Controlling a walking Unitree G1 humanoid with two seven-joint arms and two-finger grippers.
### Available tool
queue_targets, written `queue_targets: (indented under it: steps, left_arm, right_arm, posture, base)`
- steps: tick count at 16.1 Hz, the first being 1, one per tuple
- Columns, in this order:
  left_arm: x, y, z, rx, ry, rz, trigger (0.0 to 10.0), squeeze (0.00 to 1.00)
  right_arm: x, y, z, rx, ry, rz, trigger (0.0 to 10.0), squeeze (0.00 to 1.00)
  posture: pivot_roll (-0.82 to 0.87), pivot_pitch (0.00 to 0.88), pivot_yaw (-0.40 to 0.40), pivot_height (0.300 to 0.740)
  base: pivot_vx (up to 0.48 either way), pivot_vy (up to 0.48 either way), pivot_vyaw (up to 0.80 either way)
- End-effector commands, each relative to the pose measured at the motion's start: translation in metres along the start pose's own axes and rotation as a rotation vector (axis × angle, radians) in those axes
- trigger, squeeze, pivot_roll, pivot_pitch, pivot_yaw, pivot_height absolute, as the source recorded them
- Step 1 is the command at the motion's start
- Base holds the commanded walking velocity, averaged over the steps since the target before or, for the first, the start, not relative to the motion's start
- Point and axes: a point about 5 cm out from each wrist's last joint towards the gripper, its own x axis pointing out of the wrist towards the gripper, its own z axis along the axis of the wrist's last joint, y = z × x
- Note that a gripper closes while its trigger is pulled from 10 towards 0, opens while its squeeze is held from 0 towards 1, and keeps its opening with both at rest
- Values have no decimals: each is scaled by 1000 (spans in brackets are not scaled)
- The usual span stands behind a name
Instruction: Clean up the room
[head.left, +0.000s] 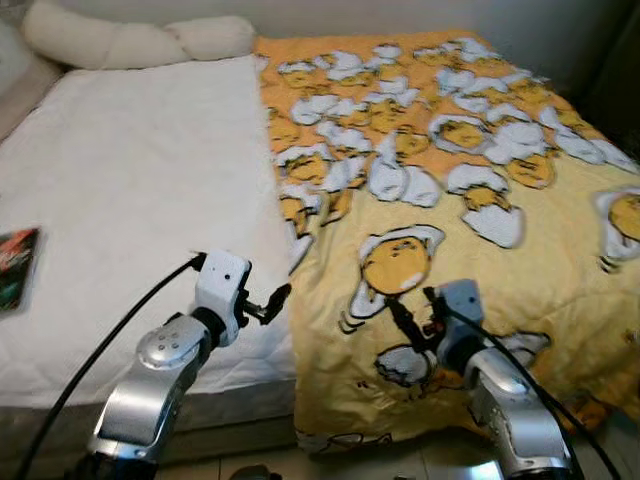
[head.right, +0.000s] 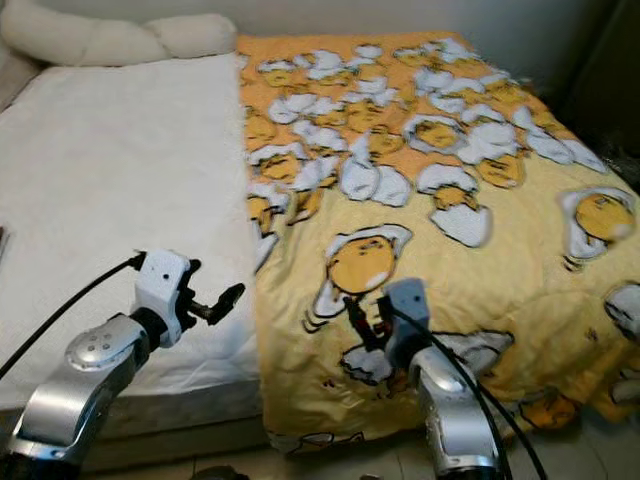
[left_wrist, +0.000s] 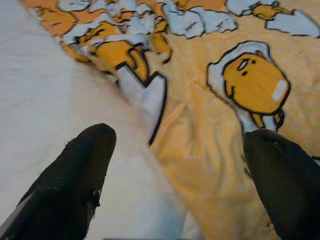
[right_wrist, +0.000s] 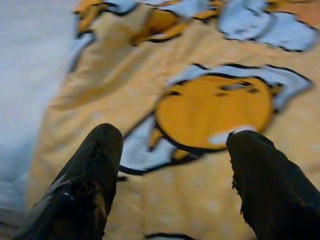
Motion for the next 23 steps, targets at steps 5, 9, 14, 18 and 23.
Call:
queue_targets:
  steps: [5,9,14,18,23]
  left_arm:
    - [30,11,-2,-72,8,-38,10000,1000]
    - [54,24,-26,-138,117,-22,10000,1000]
    - [65,18,-55,-246,207,0,10000,137]
    - [63,8,-81,-225,323,60,10000,0]
    - [61,3,-93,-224,375,117,0,0]
  right_arm:
    - [-28,-23,11,-32,-8,-139,10000,0]
    - [-56,-22,24,-106,39,17,10000,0]
    - [-80,-11,40,-54,65,164,10000,0]
    - [-90,-5,51,-69,58,194,10000,0]
    - [-100,-7,60,-80,113,266,10000,0]
  posture:
    - [-143,0,120,740]
    - [-193,0,124,740]
    - [-258,79,68,740]
    - [-316,116,54,740]
    - [-336,132,41,740]
  base:
    - [0,0,0]
    - [0,0,0]
    - [0,0,0]
    - [0,0,0]
    - [0,0,0]
